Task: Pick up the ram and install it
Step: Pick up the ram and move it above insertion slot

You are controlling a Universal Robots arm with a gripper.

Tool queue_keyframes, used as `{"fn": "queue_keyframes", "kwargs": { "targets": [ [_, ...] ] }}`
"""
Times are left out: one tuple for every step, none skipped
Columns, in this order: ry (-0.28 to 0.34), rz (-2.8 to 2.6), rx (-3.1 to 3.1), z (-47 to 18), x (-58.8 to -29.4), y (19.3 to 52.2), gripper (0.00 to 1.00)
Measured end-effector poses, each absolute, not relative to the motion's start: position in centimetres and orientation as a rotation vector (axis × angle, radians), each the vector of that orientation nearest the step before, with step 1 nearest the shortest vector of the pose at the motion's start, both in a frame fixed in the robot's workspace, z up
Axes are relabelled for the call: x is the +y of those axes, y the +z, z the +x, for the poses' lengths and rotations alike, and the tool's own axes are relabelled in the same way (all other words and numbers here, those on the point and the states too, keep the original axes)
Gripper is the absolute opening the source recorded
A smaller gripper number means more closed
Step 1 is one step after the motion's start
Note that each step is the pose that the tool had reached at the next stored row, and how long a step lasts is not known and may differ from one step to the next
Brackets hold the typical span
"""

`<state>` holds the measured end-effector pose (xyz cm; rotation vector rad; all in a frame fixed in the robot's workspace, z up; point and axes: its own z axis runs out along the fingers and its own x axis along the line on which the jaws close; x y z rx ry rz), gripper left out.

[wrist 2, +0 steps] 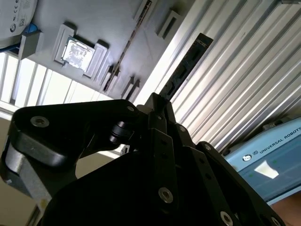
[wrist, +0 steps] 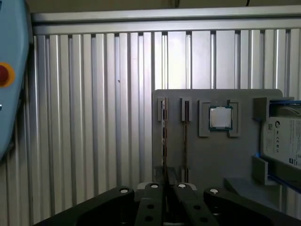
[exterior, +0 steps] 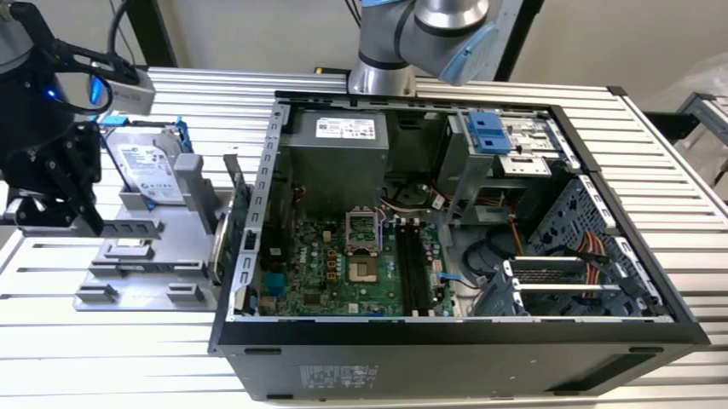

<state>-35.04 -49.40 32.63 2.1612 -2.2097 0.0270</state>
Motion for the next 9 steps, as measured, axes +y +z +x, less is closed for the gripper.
{"fn": "queue_keyframes", "kwargs": {
  "targets": [
    [0.027,2.161,-2.21,-35.04,-49.4,32.69,0.0],
    [0.027,2.161,-2.21,-35.04,-49.39,32.76,0.0],
    [0.027,2.161,-2.21,-35.04,-49.4,32.82,0.0],
    [0.027,2.161,-2.21,-35.04,-49.4,32.88,0.0],
    [0.027,2.161,-2.21,-35.05,-49.39,32.94,0.0],
    [0.027,2.161,-2.21,-35.05,-49.39,33.0,0.0],
    [0.027,2.161,-2.21,-35.05,-49.39,33.06,0.0],
    [0.027,2.161,-2.21,-35.05,-49.39,33.12,0.0],
    [0.027,2.161,-2.21,-35.05,-49.39,33.18,0.0]
  ]
}}
